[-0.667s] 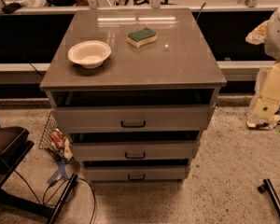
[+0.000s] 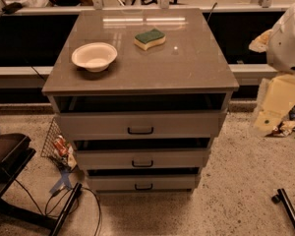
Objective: Open bottom drawer
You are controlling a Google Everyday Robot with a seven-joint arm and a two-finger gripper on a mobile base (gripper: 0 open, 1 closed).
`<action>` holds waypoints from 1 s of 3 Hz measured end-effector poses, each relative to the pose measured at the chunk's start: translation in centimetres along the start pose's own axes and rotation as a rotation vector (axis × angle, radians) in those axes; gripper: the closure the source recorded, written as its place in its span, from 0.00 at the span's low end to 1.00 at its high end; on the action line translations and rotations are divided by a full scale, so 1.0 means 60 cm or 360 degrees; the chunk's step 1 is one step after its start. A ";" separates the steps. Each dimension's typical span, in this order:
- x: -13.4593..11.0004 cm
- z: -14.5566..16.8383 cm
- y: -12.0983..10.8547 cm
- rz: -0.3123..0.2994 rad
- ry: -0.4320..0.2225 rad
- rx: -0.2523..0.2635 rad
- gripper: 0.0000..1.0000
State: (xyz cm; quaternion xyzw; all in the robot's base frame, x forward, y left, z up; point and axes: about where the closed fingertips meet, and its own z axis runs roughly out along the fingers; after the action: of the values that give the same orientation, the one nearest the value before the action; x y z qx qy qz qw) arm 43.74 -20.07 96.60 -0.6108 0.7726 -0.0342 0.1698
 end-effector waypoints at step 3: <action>0.039 0.289 0.151 -0.0046 -0.0006 0.0049 0.00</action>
Offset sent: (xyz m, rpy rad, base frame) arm -0.0308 0.0314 -0.2349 0.0613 -0.1273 -0.0072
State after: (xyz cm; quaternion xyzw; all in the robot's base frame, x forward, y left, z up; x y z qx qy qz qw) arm 40.09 -17.34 77.44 -0.6193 0.7628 -0.0473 0.1800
